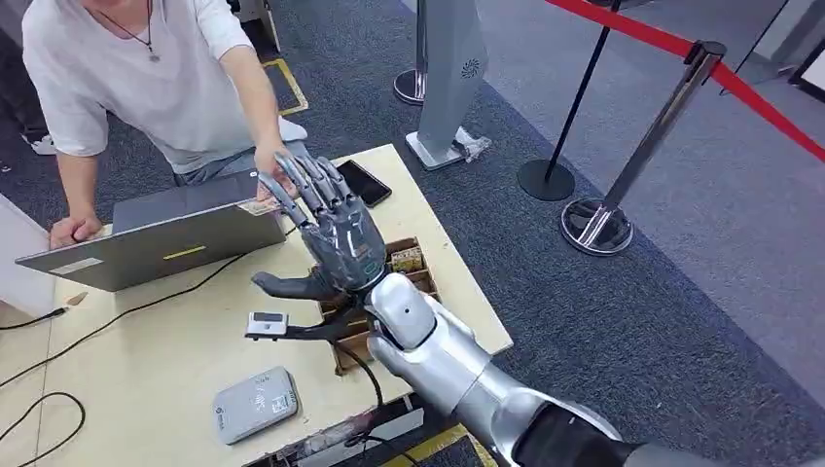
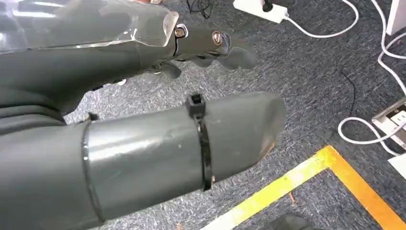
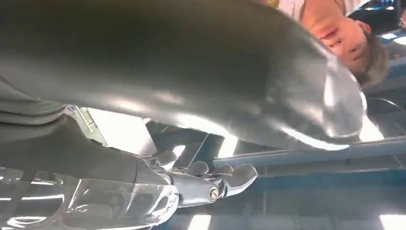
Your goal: Pass the card to the sensor for recognition and then transmit it.
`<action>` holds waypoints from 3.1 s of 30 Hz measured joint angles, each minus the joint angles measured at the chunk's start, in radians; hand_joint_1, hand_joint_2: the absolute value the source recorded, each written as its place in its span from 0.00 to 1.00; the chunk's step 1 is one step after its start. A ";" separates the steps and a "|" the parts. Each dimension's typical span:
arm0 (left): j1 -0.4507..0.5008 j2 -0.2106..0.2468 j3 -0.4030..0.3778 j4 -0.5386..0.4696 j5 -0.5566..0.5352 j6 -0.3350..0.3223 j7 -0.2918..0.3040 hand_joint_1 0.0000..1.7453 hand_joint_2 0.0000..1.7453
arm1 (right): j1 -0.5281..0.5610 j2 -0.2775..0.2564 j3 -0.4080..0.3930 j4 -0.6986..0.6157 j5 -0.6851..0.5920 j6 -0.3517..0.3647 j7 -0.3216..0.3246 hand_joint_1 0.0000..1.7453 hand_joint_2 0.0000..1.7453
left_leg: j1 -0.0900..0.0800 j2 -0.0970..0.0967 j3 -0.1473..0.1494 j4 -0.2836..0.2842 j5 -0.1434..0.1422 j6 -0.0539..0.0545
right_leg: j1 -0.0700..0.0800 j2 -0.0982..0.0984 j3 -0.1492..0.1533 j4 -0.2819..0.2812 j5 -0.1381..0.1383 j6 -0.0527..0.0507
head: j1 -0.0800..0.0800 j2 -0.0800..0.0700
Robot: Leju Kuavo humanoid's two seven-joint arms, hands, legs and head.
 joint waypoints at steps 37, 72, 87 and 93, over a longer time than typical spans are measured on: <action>-0.004 0.009 -0.029 0.000 -0.024 -0.004 0.022 0.00 0.00 | -0.035 0.027 -0.045 0.124 0.065 0.046 0.027 0.00 1.00 | 0.000 0.000 0.000 0.000 0.000 0.000 | 0.000 0.000 0.000 0.000 0.000 0.000 | 0.000 0.000; -0.073 0.027 -0.027 0.000 -0.007 -0.061 0.113 0.00 0.00 | -0.072 0.050 -0.011 0.219 0.030 0.081 0.000 1.00 1.00 | 0.000 -0.001 0.000 0.000 0.000 0.000 | 0.000 0.000 0.000 0.001 0.000 0.000 | 0.000 0.000; -0.072 0.026 -0.023 0.000 0.005 -0.056 0.100 0.00 0.00 | -0.040 0.058 0.027 0.043 -0.356 0.256 -0.159 1.00 1.00 | 0.000 0.000 0.000 0.000 0.000 0.000 | 0.000 0.000 0.000 0.000 0.000 0.000 | 0.000 0.000; -0.072 0.026 -0.017 0.000 0.015 -0.056 0.093 0.00 0.00 | 0.005 0.057 0.066 -0.138 -0.734 0.559 -0.262 1.00 1.00 | 0.000 0.000 0.000 0.000 0.000 0.000 | 0.000 0.000 0.000 0.000 0.000 0.000 | 0.000 0.000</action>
